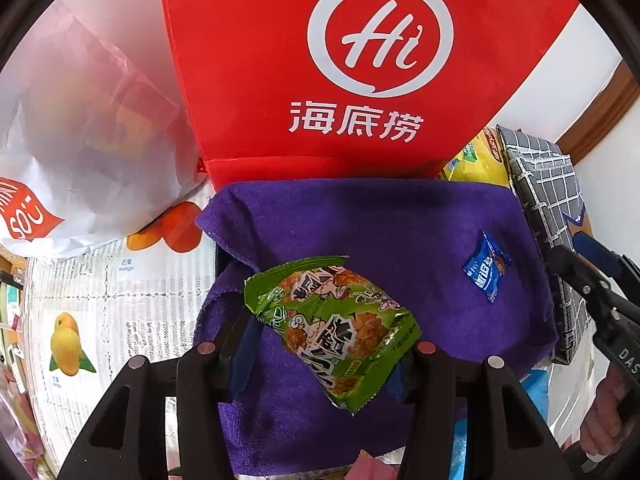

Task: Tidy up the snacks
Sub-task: 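Open the right tool onto the purple towel while the left releases the green bag there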

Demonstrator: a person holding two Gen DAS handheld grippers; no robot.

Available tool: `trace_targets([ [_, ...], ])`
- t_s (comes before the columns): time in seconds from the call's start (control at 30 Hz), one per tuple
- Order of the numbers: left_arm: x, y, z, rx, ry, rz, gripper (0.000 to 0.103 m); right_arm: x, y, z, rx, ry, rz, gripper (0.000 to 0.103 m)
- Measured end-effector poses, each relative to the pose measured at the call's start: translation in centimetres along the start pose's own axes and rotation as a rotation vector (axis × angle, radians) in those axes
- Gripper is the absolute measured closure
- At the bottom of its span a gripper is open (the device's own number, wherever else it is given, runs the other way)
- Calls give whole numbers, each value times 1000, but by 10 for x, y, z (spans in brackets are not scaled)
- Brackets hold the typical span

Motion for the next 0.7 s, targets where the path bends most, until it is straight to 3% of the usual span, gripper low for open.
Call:
trace_targets([
  [0.13,-2,-2,-2,12,-4,-6,43,-2,1,-4,6,-14,0,38],
  [0.27,-5,-3,-20,32,-71,-17,25,-3,2,-8,6,-25,-5,38],
  [0.5,-7,1,-42,40,-127,-33,23,-5,8,-19,-6,-48,3,38],
  [0.7,-5,6,-62,38,-177,-37,23,-10,21,-47,74,-154,-39,32],
])
Point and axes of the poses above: each gripper's, at about its wrist camera, not at the fingertips, and z roughly the way its jaws point, y to its left, x to its underside, the point moved 4 cm from there along z, roughly the way its jaws point, and after that the axes turned 11 degrees about -x, right-handed, at the moved point
